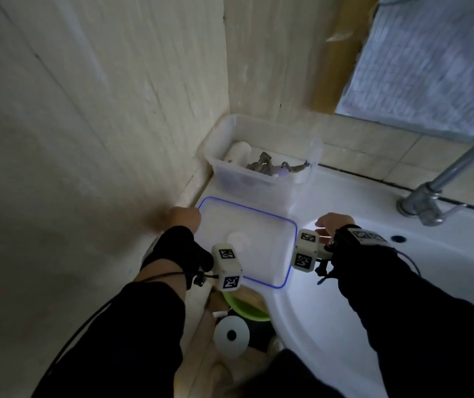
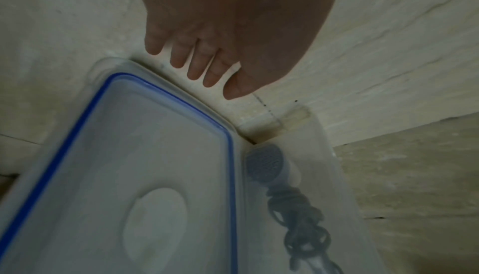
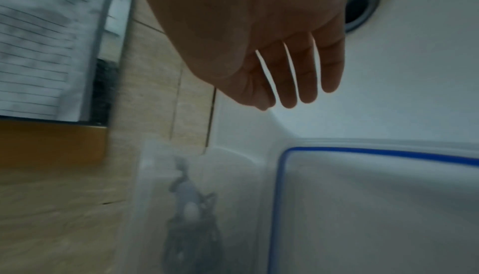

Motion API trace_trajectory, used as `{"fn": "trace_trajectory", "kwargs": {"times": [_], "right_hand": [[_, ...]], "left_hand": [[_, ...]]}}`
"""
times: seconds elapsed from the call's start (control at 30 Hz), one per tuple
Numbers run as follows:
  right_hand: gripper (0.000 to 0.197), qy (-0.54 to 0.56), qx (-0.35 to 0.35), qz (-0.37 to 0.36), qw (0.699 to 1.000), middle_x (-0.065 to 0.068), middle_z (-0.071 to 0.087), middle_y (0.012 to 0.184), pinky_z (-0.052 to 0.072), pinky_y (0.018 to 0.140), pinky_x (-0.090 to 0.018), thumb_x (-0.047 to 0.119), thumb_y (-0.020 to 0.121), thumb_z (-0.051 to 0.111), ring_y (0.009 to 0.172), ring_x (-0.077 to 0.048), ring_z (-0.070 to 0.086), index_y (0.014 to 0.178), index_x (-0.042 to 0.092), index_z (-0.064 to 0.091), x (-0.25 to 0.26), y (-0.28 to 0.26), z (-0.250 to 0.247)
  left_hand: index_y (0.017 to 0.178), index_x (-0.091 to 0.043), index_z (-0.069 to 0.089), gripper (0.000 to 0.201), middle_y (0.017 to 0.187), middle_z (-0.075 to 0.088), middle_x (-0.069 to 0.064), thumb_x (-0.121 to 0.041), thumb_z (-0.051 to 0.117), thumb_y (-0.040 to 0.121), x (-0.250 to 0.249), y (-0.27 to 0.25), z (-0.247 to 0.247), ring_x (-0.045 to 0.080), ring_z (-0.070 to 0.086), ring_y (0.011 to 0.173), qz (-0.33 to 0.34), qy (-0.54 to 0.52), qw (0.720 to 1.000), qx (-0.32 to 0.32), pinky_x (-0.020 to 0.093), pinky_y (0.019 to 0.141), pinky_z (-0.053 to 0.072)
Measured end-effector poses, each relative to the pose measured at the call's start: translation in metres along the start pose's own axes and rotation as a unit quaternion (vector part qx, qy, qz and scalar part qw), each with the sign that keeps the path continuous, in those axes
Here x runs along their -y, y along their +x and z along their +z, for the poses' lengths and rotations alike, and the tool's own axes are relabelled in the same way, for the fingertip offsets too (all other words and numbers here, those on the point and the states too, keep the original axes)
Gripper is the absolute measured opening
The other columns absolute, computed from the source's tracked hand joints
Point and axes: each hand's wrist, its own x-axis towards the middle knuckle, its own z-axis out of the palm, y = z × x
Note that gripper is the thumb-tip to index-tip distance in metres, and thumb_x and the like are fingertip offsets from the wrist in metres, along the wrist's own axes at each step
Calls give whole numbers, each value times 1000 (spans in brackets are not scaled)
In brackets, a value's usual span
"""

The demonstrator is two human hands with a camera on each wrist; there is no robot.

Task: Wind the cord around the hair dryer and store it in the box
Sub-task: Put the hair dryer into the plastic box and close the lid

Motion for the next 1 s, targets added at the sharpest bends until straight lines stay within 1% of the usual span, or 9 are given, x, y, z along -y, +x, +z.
{"fn": "trace_trajectory", "kwargs": {"times": [0.03, 0.13, 0.3, 0.4, 0.57, 0.73, 0.83, 0.9, 1.0], "right_hand": [[21, 4, 2, 16, 1000, -17, 58, 100, 40, 51, -31, 1, 91, 45, 84, -30, 61, 106, -4, 59, -6, -1, 6], [13, -1, 12, 46, 999, -17, 57, 76, 38, 51, -28, 3, 89, 48, 58, -24, 52, 79, 0, 56, -15, -1, 24], [28, -15, 30, 41, 999, -6, 56, 62, 41, 51, -28, 4, 91, 49, 57, -20, 50, 63, 9, 50, -25, 1, 38], [30, -9, 38, 43, 998, -3, 59, 34, 43, 54, -31, 1, 91, 45, 55, -24, 52, 62, 3, 53, -24, -3, 38], [22, -33, 42, 14, 998, -4, 52, 71, 45, 54, -28, 9, 91, 53, 61, -17, 52, 69, 15, 50, -19, -13, 27], [20, -29, 28, -24, 999, -4, 52, 75, 47, 57, -29, 7, 85, 58, 64, -18, 54, 70, 15, 50, 7, -35, 6], [23, -42, -10, -36, 998, -9, 52, 64, 44, 52, -30, 2, 83, 60, 55, -22, 48, 63, 8, 50, 29, -58, -7], [25, -41, -37, -43, 998, -13, 51, 43, 39, 44, -29, -2, 81, 61, 45, -23, 42, 58, -1, 51, 41, -74, -15], [25, -35, -33, -76, 996, -9, 45, 22, 39, 31, -17, -4, 82, 58, 23, -19, 41, 58, -5, 52, 54, -95, -25]], "left_hand": [[131, 6, 48, 41, 138, 49, 25, -15, 38, 97, 4, 0, 4, 38, 46, 128, -2, 14, 1000, 10, 39, 102, 40], [132, 6, 47, 41, 140, 48, 24, -14, 39, 97, 15, 5, 10, 37, 45, 130, -1, 60, 997, 39, 38, 103, 39], [131, 6, 48, 42, 137, 50, 24, -14, 41, 95, 22, 11, 13, 38, 47, 127, -7, 105, 993, 59, 40, 101, 41], [129, 6, 49, 41, 136, 51, 25, -14, 43, 94, 22, 11, 10, 38, 49, 126, -4, 107, 993, 53, 41, 100, 41], [134, 7, 45, 42, 141, 45, 25, -13, 40, 97, 15, 0, 2, 37, 43, 131, -14, 92, 992, 80, 40, 105, 37], [122, 6, 54, 36, 133, 54, 25, -11, 36, 96, -8, -6, -17, 35, 53, 121, 22, 144, 986, 83, 35, 100, 41], [128, 6, 49, 37, 137, 49, 25, -11, 40, 96, -30, -26, -37, 35, 50, 125, 57, 107, 990, 65, 36, 104, 40], [132, 5, 45, 40, 141, 46, 23, -9, 43, 95, -40, -38, -47, 35, 47, 129, 78, 64, 994, 50, 37, 106, 38], [135, 4, 44, 44, 143, 44, 25, -16, 39, 96, -47, -47, -60, 38, 46, 129, 89, -43, 994, 52, 40, 101, 42]]}}
